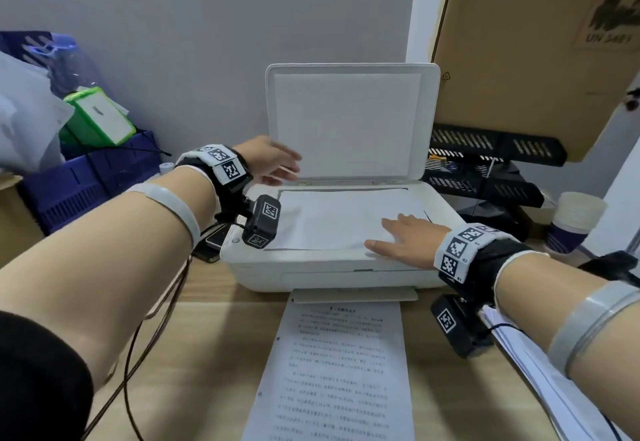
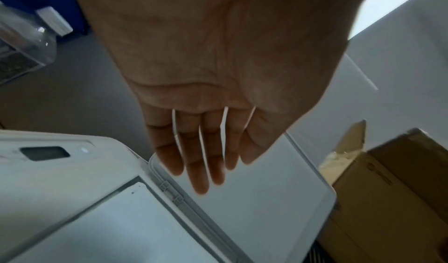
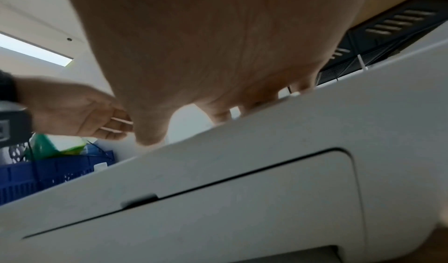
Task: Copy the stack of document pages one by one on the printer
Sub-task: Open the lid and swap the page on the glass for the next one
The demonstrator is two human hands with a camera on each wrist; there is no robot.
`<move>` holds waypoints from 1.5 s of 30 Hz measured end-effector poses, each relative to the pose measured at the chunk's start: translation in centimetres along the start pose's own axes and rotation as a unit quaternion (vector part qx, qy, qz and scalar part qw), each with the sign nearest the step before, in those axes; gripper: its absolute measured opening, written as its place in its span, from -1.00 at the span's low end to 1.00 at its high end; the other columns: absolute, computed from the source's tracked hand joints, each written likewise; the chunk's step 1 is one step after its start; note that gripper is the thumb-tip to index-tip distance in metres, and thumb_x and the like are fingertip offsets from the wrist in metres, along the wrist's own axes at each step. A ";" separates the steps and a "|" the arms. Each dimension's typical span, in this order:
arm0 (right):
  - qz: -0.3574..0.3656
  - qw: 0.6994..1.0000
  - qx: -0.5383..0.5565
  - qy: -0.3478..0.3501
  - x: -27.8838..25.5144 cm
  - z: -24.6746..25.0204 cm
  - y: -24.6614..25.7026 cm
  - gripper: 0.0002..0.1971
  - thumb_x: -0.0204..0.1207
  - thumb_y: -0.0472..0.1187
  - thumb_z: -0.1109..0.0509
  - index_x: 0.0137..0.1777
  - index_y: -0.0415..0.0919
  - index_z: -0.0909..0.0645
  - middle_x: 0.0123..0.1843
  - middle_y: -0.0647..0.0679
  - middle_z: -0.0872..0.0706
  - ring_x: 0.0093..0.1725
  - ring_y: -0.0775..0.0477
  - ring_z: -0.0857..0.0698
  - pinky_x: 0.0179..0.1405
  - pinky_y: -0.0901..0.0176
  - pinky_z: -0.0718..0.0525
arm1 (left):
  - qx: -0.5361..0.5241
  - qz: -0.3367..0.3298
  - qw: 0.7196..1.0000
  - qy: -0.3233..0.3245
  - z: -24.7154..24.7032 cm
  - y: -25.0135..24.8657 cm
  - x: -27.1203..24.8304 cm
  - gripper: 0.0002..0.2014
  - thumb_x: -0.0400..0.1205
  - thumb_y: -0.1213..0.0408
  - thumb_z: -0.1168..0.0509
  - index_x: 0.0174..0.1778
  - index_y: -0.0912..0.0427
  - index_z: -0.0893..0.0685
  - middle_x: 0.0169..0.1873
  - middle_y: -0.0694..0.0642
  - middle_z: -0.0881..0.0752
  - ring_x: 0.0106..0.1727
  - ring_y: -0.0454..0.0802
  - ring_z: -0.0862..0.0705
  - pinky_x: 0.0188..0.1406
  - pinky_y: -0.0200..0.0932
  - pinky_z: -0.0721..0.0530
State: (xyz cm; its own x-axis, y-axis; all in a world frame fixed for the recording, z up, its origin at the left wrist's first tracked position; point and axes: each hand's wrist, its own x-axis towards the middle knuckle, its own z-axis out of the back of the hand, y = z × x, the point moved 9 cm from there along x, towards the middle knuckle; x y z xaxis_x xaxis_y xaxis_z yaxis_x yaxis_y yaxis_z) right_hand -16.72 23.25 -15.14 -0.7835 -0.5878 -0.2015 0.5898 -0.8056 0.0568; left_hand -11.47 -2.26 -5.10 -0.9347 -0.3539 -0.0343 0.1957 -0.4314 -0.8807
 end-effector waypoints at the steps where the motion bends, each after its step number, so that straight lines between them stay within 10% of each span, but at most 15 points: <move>1: 0.007 1.000 0.000 -0.002 -0.6 0.2 0.3 -0.07 0.51 0.54 0.05 0.70 -0.12 -0.16 0.71 -0.23 -0.23 0.68 -0.23 -0.23 0.61 -0.23 -0.25 | 0.031 0.000 0.999 0.027 -0.8 0.1 -1.2 -0.74 0.71 0.40 -0.28 0.31 0.22 -0.68 0.12 0.18 -0.80 0.06 0.03 -0.80 0.16 -0.03 -0.68; 4: 0.039 0.999 -0.018 -0.013 -2.6 0.8 0.8 -0.09 0.51 0.49 -0.14 0.60 -0.24 -0.32 0.59 -0.20 -0.43 0.57 -0.23 -0.40 0.54 -0.18 -0.36 | 0.116 0.017 0.990 0.081 -2.4 0.9 -4.3 -0.73 0.70 0.33 -0.33 0.33 0.12 -0.68 0.14 0.10 -0.78 0.20 0.02 -0.75 0.27 0.02 -0.66; 8: 0.047 0.997 -0.036 -0.057 -4.5 1.0 0.0 -0.33 0.54 0.27 -0.36 0.61 0.12 -0.33 0.57 0.05 -0.47 0.52 -0.09 -0.47 0.50 -0.06 -0.45 | 0.160 0.057 0.979 0.113 -3.5 2.5 -7.0 -0.68 0.68 0.22 -0.38 0.37 0.06 -0.66 0.23 0.06 -0.74 0.29 0.01 -0.68 0.38 0.08 -0.59; 12: 0.058 0.986 0.033 -0.150 -7.3 3.4 -0.5 -0.80 0.67 -0.13 -0.26 0.02 0.05 -0.74 0.02 0.05 -0.76 0.07 -0.15 -0.70 0.01 0.12 -0.62 | 0.151 0.070 0.978 0.126 -4.1 1.9 -9.3 -0.63 0.70 0.03 -0.32 0.39 0.08 -0.64 0.32 0.13 -0.71 0.32 0.07 -0.66 0.44 0.14 -0.53; 19: -0.034 0.913 0.233 -0.334 -13.7 9.2 -8.2 -0.70 0.67 -0.20 -0.24 -0.29 -0.10 -0.66 -0.30 -0.07 -0.65 -0.23 -0.19 -0.59 -0.39 0.12 -0.38 | -0.115 0.014 0.986 0.120 -5.2 -2.6 -8.7 0.21 0.22 -0.68 -0.20 0.69 0.03 -0.25 0.63 0.13 -0.38 0.61 0.21 -0.39 0.59 0.36 -0.24; 22: -0.076 0.882 0.281 -0.371 -16.5 10.1 -12.2 -0.72 0.65 -0.23 -0.26 -0.22 -0.38 -0.63 -0.26 -0.31 -0.64 -0.22 -0.22 -0.57 -0.28 0.05 -0.39 | -0.112 -0.044 0.988 0.098 -7.0 -5.3 -9.0 -0.07 0.26 -0.50 -0.38 0.35 0.16 -0.63 0.23 0.15 -0.78 0.29 0.14 -0.72 0.43 0.21 -0.53; 25: -0.134 0.883 0.293 -0.341 -19.0 8.9 -15.8 -0.74 0.66 -0.16 -0.31 -0.03 -0.37 -0.71 -0.08 -0.38 -0.74 -0.21 -0.23 -0.64 -0.29 0.09 -0.51 | -0.040 -0.087 0.992 0.077 -10.1 -7.0 -7.9 -0.42 0.35 0.04 -0.65 0.22 0.19 -0.66 0.14 0.15 -0.76 0.10 0.10 -0.79 0.15 0.07 -0.77; 28: -0.196 0.888 0.287 -0.301 -22.0 6.7 -19.2 -0.79 0.67 -0.08 -0.34 0.09 -0.15 -0.76 -0.02 -0.24 -0.80 -0.14 -0.25 -0.72 -0.18 0.05 -0.63 | -0.025 -0.078 0.991 0.110 -14.6 -7.5 -6.8 -0.59 0.52 0.29 -0.55 0.27 0.27 -0.68 0.14 0.20 -0.77 -0.12 0.00 -0.82 -0.09 -0.09 -0.82; 32: -0.273 0.894 0.264 -0.238 -25.8 2.4 -24.0 -0.88 0.64 -0.13 -0.38 0.11 -0.08 -0.68 -0.05 -0.15 -0.76 -0.29 -0.05 -0.66 -0.54 0.28 -0.52 | -0.003 -0.077 0.987 0.144 -21.7 -8.6 -7.0 -0.94 0.61 0.39 -0.44 -0.06 0.26 -0.69 -0.10 0.25 -0.80 -0.36 -0.05 -0.80 -0.24 -0.19 -0.83; 39: -0.382 0.878 0.249 -0.148 -32.4 -5.8 -30.8 -0.85 0.59 -0.13 -0.46 0.12 -0.07 -0.67 -0.13 -0.08 -0.76 -0.29 -0.04 -0.72 -0.59 0.27 -0.59 | 0.026 -0.101 0.972 0.212 -34.5 -9.0 -9.0 -0.87 0.66 0.45 -0.34 0.11 0.30 -0.72 -0.18 0.19 -0.79 -0.24 0.06 -0.81 -0.18 0.04 -0.85; 45: -0.425 0.863 0.247 -0.119 -34.6 -10.1 -31.9 -0.74 0.57 -0.08 -0.46 0.22 -0.11 -0.72 0.06 -0.11 -0.78 -0.06 -0.10 -0.72 -0.18 0.19 -0.57 | 0.022 -0.075 0.969 0.235 -40.7 -6.7 -9.8 -0.62 0.65 0.55 -0.30 0.40 0.34 -0.57 -0.07 0.26 -0.70 -0.18 0.14 -0.77 -0.18 0.01 -0.83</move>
State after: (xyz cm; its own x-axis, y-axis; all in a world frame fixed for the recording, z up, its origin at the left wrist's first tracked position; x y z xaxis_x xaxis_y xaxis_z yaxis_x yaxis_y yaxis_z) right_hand -6.40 70.03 -19.86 -0.9448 0.2790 -0.1715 -0.3259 -0.8524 0.4089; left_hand -15.73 37.85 -18.09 -0.9835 0.1273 -0.1284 0.0508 -0.4874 -0.8717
